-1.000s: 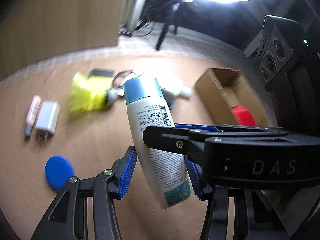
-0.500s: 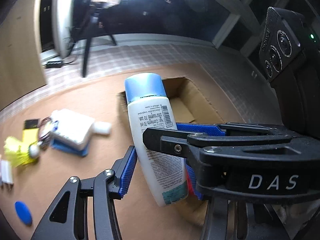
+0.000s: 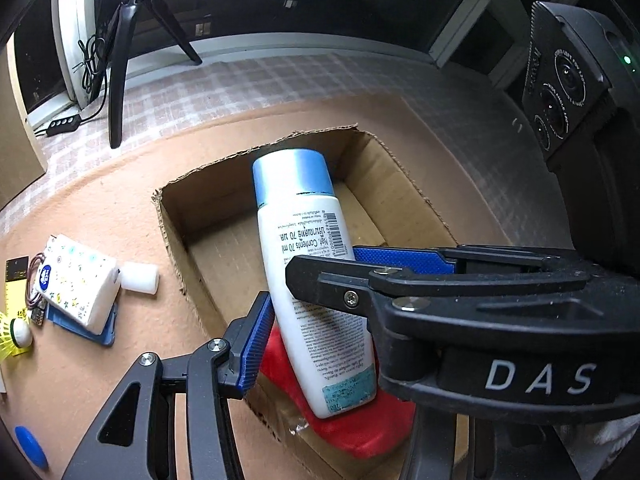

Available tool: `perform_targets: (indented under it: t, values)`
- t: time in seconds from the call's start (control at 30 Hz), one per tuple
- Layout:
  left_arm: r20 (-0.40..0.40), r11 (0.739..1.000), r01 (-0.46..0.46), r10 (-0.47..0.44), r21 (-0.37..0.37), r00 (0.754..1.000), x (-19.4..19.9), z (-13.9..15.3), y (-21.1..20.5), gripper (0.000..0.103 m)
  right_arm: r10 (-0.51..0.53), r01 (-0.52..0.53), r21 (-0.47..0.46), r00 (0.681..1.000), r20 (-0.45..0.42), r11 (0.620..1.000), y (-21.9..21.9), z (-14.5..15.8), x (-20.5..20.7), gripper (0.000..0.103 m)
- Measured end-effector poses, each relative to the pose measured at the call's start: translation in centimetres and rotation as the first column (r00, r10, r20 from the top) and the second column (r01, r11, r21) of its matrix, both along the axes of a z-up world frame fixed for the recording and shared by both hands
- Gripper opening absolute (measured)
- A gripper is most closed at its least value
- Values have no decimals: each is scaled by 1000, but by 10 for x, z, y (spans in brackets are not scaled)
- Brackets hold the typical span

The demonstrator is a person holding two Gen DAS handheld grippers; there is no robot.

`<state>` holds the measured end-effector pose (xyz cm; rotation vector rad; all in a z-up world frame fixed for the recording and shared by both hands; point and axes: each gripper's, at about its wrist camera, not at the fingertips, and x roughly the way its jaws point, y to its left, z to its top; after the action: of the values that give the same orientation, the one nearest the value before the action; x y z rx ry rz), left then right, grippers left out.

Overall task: Organize objects
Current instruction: 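Carry the lotion bottle with the right tool and release it into the box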

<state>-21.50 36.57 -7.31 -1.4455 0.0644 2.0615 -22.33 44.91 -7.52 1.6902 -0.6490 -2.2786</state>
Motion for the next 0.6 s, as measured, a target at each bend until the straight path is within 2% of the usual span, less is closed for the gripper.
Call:
perform_targets:
  t: [0.33, 0.47, 0.6]
  values:
    - [4, 1000, -5, 5, -15, 1000, -4, -7, 1, 53, -26, 26, 15, 1000, 13, 1000, 8, -8, -4, 38]
    - [-11, 1000, -4, 4, -8, 1000, 2, 2, -7, 64, -49, 49, 21, 999, 2, 999, 14, -4, 1, 43]
    - [-48, 1000, -8, 7, 0, 999, 10, 19, -21, 64, -70, 70, 33, 997, -25, 997, 16, 5, 9, 44]
